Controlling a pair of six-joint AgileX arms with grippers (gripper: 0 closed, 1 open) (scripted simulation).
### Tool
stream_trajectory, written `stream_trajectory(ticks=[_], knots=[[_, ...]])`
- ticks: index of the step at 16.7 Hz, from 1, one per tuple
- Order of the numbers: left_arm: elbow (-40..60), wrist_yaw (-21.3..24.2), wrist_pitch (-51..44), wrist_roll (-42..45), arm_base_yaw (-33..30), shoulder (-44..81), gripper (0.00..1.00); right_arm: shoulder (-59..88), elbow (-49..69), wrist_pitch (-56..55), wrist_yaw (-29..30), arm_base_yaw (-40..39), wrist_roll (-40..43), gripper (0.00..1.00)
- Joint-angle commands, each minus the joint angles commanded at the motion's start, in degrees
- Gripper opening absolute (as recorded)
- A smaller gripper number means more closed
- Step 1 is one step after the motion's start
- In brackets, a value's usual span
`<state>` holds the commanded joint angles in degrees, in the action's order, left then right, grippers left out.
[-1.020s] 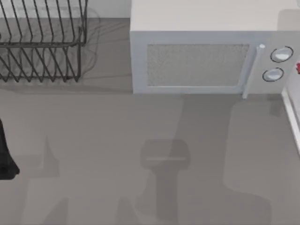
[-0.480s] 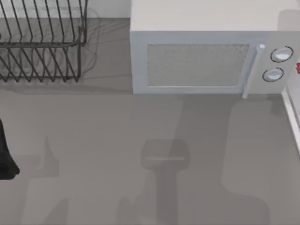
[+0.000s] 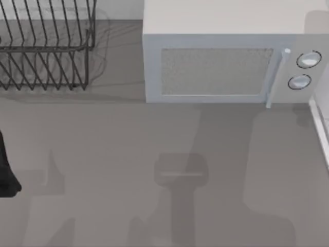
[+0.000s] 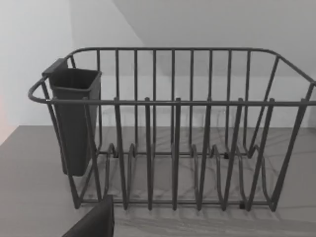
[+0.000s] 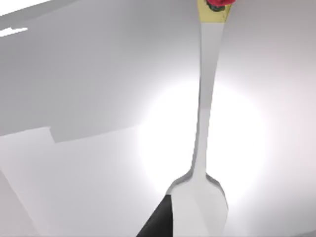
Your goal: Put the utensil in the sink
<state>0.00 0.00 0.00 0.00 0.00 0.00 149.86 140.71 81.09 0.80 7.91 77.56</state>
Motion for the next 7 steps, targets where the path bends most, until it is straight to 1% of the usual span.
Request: stream_trajectory(ticks=[1, 2, 7], knots=[[0.0, 0.0, 0.0, 0.0, 0.0, 0.0, 1.0, 0.0, 0.0, 0.0, 0.0, 0.0, 0.0, 0.98], [0.0, 0.0, 0.0, 0.0, 0.0, 0.0, 1.0, 0.0, 0.0, 0.0, 0.0, 0.0, 0.0, 1.0], [0.0, 0.0, 0.0, 0.0, 0.0, 0.0, 1.0, 0.0, 0.0, 0.0, 0.0, 0.0, 0.0, 1.0]])
